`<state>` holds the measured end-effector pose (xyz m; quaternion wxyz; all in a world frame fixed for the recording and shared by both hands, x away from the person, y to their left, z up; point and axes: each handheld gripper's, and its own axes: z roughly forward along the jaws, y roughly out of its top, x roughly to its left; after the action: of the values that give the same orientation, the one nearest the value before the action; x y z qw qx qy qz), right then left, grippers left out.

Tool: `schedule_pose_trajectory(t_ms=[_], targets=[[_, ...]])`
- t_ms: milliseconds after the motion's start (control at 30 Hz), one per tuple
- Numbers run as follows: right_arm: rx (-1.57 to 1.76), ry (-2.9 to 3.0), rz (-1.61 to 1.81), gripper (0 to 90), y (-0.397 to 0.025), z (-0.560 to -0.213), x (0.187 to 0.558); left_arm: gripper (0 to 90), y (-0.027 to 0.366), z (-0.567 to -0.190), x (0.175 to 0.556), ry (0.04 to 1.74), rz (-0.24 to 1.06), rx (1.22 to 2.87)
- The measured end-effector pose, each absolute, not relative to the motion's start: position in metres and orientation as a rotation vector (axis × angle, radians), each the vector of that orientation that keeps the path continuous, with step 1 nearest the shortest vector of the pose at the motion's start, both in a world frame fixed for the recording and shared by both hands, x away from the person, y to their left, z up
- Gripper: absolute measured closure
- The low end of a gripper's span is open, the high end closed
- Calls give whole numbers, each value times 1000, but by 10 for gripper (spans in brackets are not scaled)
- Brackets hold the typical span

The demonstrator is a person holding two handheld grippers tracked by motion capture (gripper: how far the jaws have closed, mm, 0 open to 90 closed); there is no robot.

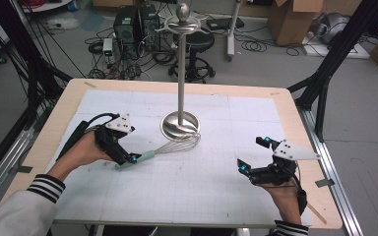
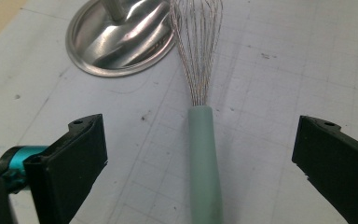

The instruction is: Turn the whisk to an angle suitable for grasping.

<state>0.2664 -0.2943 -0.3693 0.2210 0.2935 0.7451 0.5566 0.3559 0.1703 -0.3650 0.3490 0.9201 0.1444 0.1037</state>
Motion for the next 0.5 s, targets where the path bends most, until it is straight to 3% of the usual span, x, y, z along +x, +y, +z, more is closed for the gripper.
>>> schedule_pose_trajectory(t_ms=[500], targets=[[804, 2051, 1552, 1, -294, -366, 265, 175, 154, -391, 370, 391, 190, 2534]])
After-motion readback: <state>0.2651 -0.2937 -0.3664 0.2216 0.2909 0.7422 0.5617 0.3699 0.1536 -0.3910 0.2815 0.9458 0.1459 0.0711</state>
